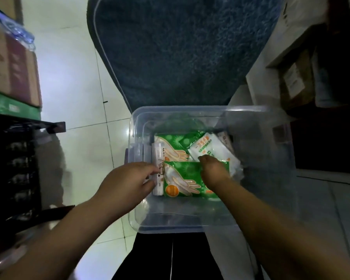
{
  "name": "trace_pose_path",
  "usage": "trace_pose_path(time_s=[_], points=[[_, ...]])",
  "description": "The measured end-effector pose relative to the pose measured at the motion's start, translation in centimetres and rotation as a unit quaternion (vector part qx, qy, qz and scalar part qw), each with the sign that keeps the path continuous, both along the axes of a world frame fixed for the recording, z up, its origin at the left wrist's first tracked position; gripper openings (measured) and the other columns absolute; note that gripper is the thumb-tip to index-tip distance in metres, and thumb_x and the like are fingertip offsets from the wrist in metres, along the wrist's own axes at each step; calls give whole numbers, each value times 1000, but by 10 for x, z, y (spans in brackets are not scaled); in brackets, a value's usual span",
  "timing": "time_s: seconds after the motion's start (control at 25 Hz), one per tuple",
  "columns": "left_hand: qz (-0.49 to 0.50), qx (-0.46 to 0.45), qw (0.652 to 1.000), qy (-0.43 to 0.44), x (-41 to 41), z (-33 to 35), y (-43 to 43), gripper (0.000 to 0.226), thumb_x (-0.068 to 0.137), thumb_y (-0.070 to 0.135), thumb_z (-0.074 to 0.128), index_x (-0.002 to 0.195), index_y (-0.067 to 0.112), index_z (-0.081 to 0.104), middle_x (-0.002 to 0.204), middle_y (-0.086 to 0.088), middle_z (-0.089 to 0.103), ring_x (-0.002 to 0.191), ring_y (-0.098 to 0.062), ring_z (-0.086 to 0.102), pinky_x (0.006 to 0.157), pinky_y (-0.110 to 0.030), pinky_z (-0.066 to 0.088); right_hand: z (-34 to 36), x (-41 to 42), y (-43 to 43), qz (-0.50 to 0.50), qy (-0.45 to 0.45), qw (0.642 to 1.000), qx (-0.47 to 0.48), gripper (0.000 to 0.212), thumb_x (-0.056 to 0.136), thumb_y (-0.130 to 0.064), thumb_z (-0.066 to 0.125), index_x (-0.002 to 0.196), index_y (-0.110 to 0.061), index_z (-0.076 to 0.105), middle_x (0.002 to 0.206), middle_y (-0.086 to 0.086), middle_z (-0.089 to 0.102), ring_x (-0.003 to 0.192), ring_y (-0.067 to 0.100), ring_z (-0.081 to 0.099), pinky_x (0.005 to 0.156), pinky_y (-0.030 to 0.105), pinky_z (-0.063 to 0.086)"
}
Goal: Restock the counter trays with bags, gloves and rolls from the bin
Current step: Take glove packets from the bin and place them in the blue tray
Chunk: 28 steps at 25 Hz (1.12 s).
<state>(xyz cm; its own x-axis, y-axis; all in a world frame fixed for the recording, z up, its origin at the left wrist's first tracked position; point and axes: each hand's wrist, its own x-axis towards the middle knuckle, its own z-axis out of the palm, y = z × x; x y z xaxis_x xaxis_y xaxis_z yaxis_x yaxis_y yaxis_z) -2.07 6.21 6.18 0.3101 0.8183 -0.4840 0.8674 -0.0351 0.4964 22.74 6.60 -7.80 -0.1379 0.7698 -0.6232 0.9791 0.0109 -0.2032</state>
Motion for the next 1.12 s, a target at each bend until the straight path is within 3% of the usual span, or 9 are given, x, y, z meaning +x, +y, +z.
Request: trace_pose_path(time_s=[0.08,0.2,0.32,0.44,0.56,0.68,0.84,0.96,1.12], points=[[-25,6,1000,-5,4,-16,-4,30,84,29,59,114,31,61,110,6,69,96,-15,63,71,-29,47,-26,1,-1,36,-33,999,-21,54,88,-12,48,138,-5,31,139,18,43,125,32,42,106,38,31],[-60,3,998,-3,12,-36,-9,31,85,29,56,115,32,60,111,6,68,99,-17,61,73,-29,46,-34,8,-9,82,-84,993,-6,37,87,-22,49,120,-8,47,123,16,53,113,32,48,94,40,37],[-78,-12,997,0,20,-45,-11,31,83,26,57,113,33,61,108,5,68,99,-20,61,74,-30,46,-10,10,-15,90,-34,995,7,26,84,-29,56,104,-13,58,108,12,60,103,32,52,85,39,36],[-88,27,996,5,39,-46,-10,41,78,23,62,119,26,59,116,-1,65,109,-25,56,87,-32,44,33,11,-17,119,18,985,122,18,70,-22,72,83,-13,64,83,8,63,82,32,58,74,38,42],[-114,52,991,49,66,-44,-6,58,76,27,64,131,20,47,130,-4,57,121,-24,49,101,-33,36,74,14,-18,138,60,966,210,14,67,-24,67,77,-16,62,73,4,59,72,29,55,70,38,36],[-110,56,988,94,83,-37,3,35,78,30,59,113,24,59,111,-1,67,102,-26,60,77,-31,45,91,24,-16,157,95,959,215,16,70,-28,66,79,-16,62,75,4,59,73,28,54,72,36,32],[-87,104,984,116,73,-31,16,17,76,16,61,92,15,65,88,-10,69,80,-34,64,62,-34,47,69,55,-9,8,95,982,165,33,72,-20,71,102,-8,61,96,14,65,89,35,58,77,41,43],[33,109,986,122,51,-34,28,16,81,21,60,96,18,62,85,-13,69,74,-37,63,54,-31,37,24,85,1,-87,24,992,83,53,79,-13,64,128,-3,46,120,21,57,106,39,52,87,42,44],[135,112,978,109,34,-44,33,12,82,29,60,87,19,56,72,-16,65,68,-40,60,55,-35,42,-26,94,7,-206,5,978,-11,45,86,-16,57,127,-4,42,125,23,53,110,38,52,90,41,45]])
